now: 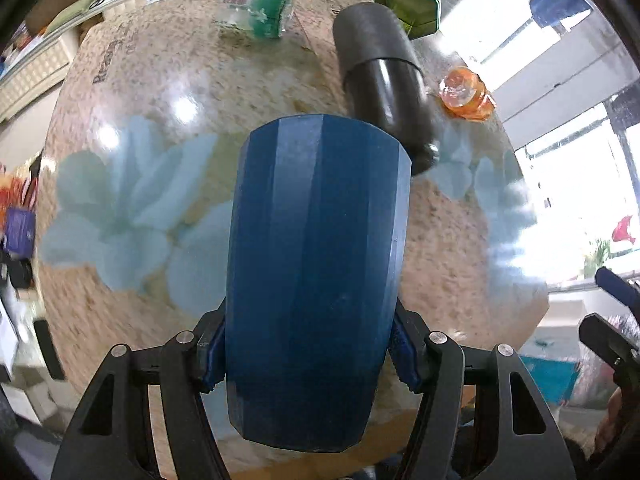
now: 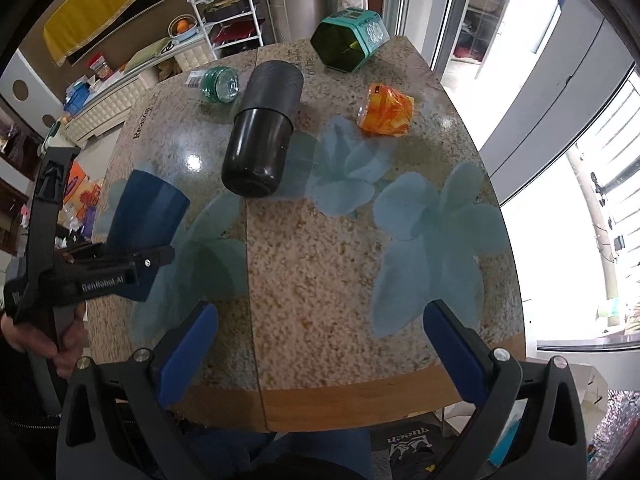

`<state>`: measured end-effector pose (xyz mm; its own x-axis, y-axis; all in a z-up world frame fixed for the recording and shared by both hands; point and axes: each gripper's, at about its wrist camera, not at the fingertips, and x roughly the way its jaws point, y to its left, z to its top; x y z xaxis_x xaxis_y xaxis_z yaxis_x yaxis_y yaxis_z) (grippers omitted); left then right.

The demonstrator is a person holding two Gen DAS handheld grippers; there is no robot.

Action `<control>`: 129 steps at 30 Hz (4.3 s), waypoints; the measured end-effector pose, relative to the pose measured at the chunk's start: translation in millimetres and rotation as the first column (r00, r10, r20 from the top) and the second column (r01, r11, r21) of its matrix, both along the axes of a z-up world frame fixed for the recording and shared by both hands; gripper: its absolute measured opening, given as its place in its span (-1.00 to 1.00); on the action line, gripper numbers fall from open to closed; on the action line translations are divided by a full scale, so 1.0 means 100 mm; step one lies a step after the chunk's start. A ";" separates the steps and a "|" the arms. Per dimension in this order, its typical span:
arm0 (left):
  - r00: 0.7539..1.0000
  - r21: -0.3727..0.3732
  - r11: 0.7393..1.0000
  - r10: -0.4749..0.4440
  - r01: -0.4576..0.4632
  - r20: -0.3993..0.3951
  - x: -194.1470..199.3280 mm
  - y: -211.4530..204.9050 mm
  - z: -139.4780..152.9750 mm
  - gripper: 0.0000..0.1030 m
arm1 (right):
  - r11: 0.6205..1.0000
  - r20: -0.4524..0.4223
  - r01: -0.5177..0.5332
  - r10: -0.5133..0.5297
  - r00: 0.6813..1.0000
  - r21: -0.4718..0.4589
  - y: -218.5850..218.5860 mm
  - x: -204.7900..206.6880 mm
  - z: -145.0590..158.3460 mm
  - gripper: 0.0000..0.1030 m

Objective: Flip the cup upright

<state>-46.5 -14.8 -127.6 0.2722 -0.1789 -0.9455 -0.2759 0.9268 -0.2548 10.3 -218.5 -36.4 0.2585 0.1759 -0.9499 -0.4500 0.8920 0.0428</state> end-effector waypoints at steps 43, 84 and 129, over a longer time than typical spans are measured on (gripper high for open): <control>0.964 0.084 0.980 0.195 -0.182 -0.180 0.46 -1.18 -0.57 0.72 | 0.983 -0.067 -0.176 0.179 0.982 0.048 -0.85 0.46 -0.13 1.00; 0.987 0.015 0.996 -0.082 0.085 -0.137 -0.28 0.21 0.23 0.99 | 0.996 -0.187 -0.066 0.076 0.979 0.062 0.41 0.12 -0.46 1.00; 0.986 -0.073 0.996 0.045 -0.058 -0.158 -0.77 1.24 -0.12 0.99 | 0.999 -0.334 -0.008 -0.003 0.942 -0.032 0.69 0.32 -0.97 0.37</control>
